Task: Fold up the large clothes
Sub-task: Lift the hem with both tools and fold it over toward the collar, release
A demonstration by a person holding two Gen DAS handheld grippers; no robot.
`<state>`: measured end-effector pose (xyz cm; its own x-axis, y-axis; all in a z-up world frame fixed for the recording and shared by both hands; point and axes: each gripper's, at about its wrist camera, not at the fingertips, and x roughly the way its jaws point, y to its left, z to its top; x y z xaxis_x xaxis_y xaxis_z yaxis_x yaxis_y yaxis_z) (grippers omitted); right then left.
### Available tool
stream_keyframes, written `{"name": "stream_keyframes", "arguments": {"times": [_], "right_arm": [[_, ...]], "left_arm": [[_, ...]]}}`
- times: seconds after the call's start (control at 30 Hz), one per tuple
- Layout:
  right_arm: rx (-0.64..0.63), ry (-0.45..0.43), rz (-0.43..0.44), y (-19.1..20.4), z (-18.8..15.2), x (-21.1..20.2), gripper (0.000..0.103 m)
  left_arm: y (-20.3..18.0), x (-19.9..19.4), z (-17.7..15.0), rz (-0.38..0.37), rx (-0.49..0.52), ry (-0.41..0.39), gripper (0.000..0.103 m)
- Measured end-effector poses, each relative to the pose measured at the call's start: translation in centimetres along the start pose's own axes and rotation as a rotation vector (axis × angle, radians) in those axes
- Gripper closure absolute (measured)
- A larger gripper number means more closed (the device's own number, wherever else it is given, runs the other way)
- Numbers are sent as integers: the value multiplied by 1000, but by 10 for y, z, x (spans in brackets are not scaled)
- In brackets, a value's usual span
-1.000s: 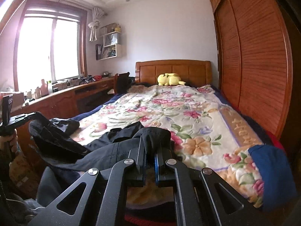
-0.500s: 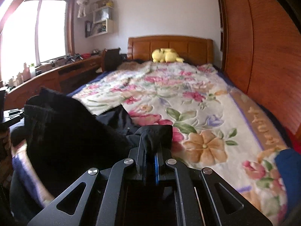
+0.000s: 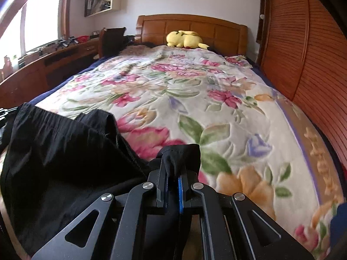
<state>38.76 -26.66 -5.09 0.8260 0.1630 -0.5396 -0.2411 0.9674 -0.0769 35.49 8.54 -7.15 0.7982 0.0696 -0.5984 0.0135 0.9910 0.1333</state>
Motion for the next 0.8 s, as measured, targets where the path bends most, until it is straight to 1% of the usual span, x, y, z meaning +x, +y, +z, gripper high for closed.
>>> {"name": "stream_keyframes", "arguments": {"times": [0.1,0.2,0.27,0.4,0.43,0.5,0.53,0.57,0.6,0.63,0.67,0.7,0.73,0.8], "right_arm": [[27,4,-27,-4,18,29,97],[53,13,-59,-8,38,57,97],[48,7,-84,-5,49,70,97],[44,28,-125,-4,55,95,97],[49,36,-129,-4,56,100,95],[65,57,-121,-3,57,105,88],[71,69,-119,-2,57,105,82],[72,83,-120,-1,56,105,79],[66,84,-136,-1,56,102,73],[49,76,-164,1,56,98,69],[38,71,-172,1,58,93,63],[42,65,-158,1,58,86,58],[50,65,-137,0,58,82,56],[43,71,-107,3,54,70,52]], "left_arm": [[-3,27,24,-3,18,15,100],[-4,40,43,12,22,16,100],[-2,50,54,17,20,21,100],[4,67,63,-14,-14,66,100],[7,70,62,-36,-33,83,100],[10,71,56,-90,-53,104,99],[8,70,52,-93,-41,112,99],[5,69,50,-88,-24,121,98],[3,66,47,-82,-8,130,97],[2,64,46,-85,-3,131,96],[0,57,43,-91,3,130,95],[0,49,39,-92,10,126,93],[0,43,37,-95,13,122,92],[2,31,32,-132,12,120,91]]}}
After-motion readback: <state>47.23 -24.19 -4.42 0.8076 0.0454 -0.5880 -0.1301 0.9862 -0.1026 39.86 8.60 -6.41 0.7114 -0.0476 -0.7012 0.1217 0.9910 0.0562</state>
